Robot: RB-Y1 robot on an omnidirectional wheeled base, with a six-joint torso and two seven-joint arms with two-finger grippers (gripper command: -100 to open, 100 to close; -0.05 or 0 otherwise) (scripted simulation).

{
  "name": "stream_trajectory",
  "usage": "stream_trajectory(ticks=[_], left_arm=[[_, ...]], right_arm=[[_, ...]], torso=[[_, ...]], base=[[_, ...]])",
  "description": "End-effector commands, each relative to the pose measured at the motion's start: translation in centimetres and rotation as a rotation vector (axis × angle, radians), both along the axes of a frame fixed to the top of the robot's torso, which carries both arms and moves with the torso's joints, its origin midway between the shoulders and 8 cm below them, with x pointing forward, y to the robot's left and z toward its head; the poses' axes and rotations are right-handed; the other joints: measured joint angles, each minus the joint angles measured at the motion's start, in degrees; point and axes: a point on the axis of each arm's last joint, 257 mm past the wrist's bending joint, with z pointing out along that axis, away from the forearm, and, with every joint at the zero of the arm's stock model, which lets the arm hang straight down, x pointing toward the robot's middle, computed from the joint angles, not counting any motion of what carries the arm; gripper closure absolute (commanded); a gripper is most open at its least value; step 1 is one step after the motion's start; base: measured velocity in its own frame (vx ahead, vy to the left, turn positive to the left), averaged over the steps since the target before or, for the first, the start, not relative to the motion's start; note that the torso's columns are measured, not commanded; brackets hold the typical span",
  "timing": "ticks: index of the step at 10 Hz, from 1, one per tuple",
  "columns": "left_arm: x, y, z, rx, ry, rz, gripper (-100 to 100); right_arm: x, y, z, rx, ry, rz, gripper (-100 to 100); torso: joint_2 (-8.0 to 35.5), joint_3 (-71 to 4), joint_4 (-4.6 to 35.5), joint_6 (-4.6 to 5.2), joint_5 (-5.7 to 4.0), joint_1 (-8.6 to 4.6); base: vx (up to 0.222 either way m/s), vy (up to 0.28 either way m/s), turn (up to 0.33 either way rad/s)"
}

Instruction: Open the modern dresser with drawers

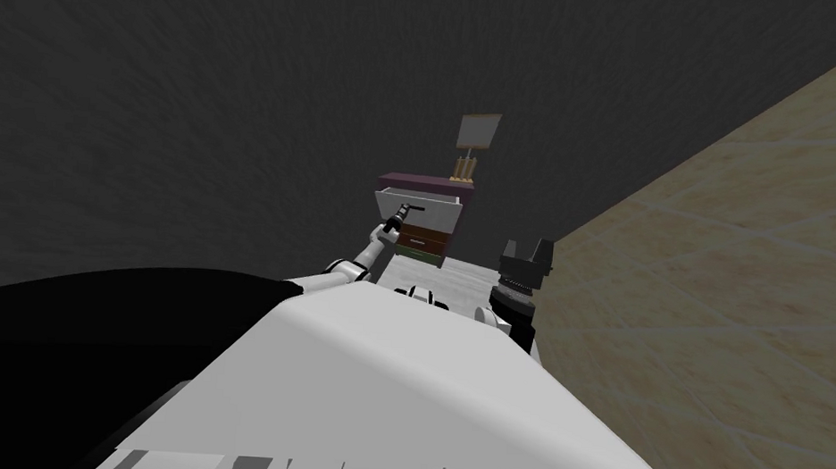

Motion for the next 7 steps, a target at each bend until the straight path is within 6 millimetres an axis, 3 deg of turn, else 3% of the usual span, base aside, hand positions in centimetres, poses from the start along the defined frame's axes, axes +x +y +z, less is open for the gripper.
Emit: stream_trajectory(ticks=[1,2,7], left_arm=[[1.5,-0.4,1.1,0.003,-0.013,-0.003,100],[1.6,-0.6,2.3,0.003,-0.015,-0.006,-100],[2.8,-0.7,5.7,0.007,-0.015,0.002,-100]], right_arm=[[0.0,0.0,0.0,0.0,0.0,0.0,0],[0.0,0.0,0.0,0.0,0.0,0.0,0],[0.0,0.0,0.0,0.0,0.0,0.0,0]], torso=[[0.3,0.3,0.2,0.03,-0.07,-0.13],[0.3,0.3,0.3,0.02,-0.15,-0.29],[0.4,0.3,0.4,0.33,-0.27,-0.63]], base=[[-0.089,0.009,-0.015],[-0.045,0.002,-0.032],[-0.027,0.008,-0.024]])
